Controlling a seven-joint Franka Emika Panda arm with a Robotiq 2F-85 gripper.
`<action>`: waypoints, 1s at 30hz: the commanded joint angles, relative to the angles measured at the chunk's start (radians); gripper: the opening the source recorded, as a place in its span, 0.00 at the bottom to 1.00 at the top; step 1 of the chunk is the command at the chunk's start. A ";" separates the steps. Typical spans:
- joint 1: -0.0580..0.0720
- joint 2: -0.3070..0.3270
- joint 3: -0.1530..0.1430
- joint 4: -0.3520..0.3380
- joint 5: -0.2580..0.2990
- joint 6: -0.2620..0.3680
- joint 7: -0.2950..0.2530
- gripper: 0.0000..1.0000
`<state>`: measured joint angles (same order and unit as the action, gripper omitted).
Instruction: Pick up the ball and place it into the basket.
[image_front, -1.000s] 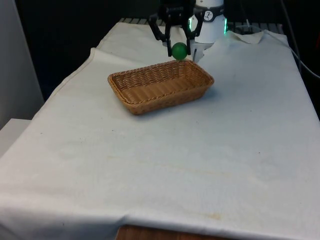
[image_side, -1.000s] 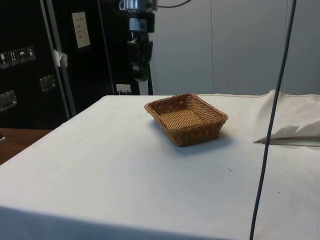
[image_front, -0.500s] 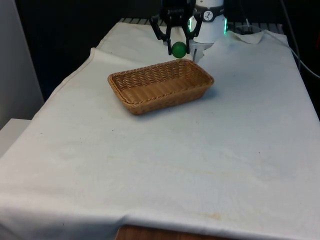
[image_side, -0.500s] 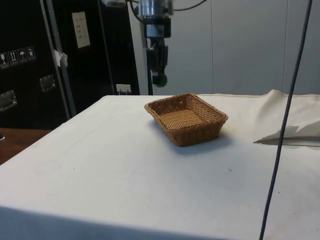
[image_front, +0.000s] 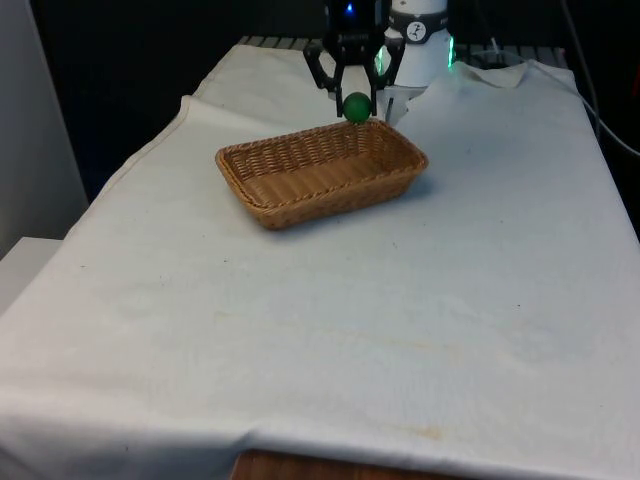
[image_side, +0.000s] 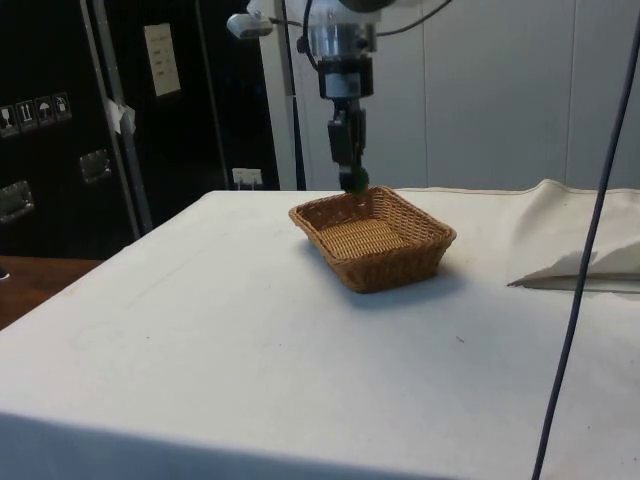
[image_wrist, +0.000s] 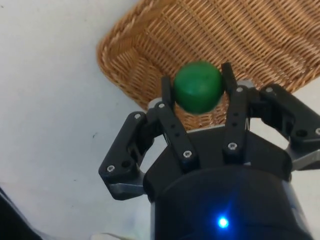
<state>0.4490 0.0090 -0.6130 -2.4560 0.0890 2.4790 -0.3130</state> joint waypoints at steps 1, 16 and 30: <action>0.000 0.010 0.000 -0.007 0.001 0.024 0.008 0.00; -0.002 0.111 0.021 -0.045 0.088 0.139 -0.005 0.00; 0.000 0.242 0.048 -0.028 0.187 0.212 -0.013 0.00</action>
<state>0.4490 0.2510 -0.5650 -2.4840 0.2760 2.6910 -0.3260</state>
